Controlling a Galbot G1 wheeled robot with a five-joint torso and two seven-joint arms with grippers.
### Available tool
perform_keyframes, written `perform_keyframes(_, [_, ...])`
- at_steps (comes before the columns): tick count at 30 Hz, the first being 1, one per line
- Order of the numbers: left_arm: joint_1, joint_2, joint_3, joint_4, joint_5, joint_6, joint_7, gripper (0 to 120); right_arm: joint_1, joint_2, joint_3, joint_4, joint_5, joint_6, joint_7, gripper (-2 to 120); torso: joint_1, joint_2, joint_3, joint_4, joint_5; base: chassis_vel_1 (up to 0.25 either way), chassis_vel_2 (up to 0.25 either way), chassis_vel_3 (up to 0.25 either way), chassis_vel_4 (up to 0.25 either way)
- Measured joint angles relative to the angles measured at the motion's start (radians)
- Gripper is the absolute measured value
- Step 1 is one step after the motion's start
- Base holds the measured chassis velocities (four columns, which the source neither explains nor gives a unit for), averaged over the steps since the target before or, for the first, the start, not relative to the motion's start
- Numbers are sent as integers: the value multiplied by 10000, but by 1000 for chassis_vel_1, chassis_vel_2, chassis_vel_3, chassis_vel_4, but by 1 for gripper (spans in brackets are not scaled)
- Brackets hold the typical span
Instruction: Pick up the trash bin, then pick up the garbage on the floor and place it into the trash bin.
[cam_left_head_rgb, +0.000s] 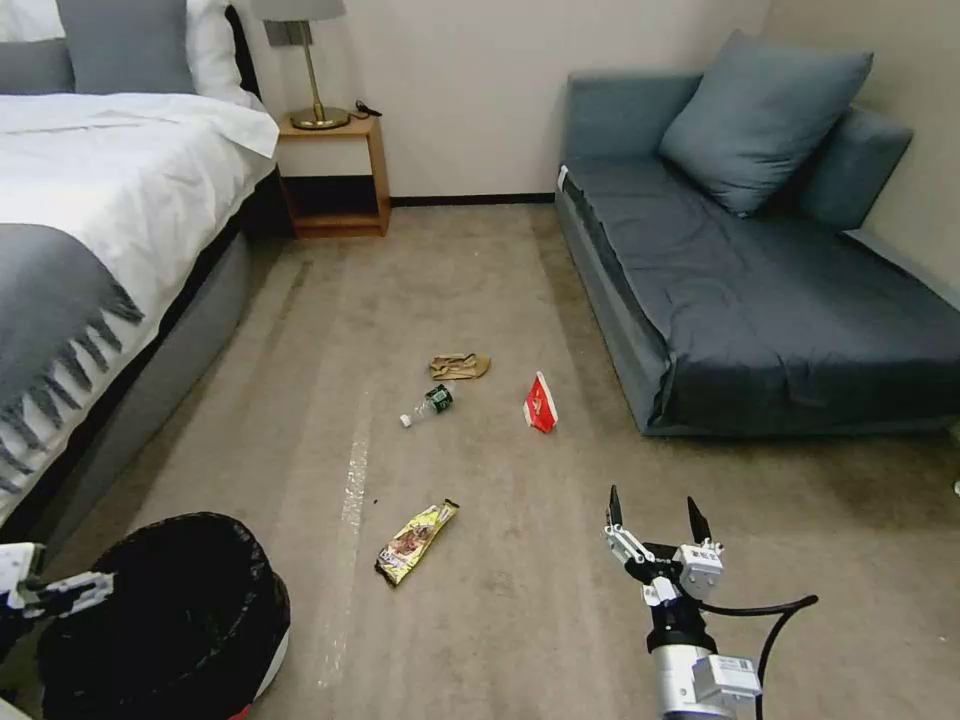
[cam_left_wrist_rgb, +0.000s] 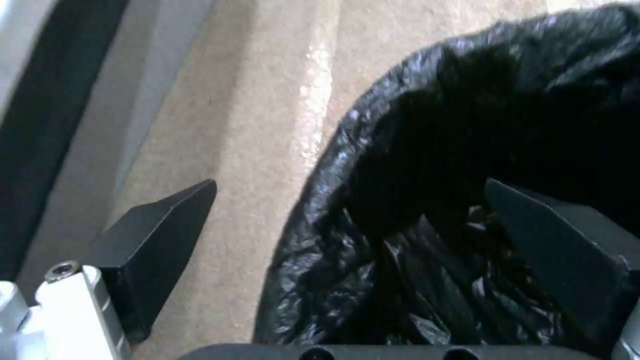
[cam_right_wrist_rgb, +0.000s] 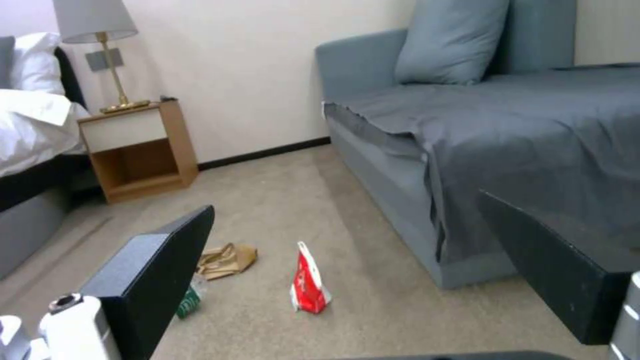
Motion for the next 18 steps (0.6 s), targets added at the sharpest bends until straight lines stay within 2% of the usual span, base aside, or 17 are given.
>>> perform_keyframes(7, [-293,52,363,358,12,113,-38,97,57,-76,263,4,244,-89,13,100,0,-1,0,0,0,0,0,0,0])
perform_keyframes(18, [-688,120,802,831,60,246,-151,62,53,10,121,-155,8,-54,0,100,0,-1,0,-1,1,0,0,0,0])
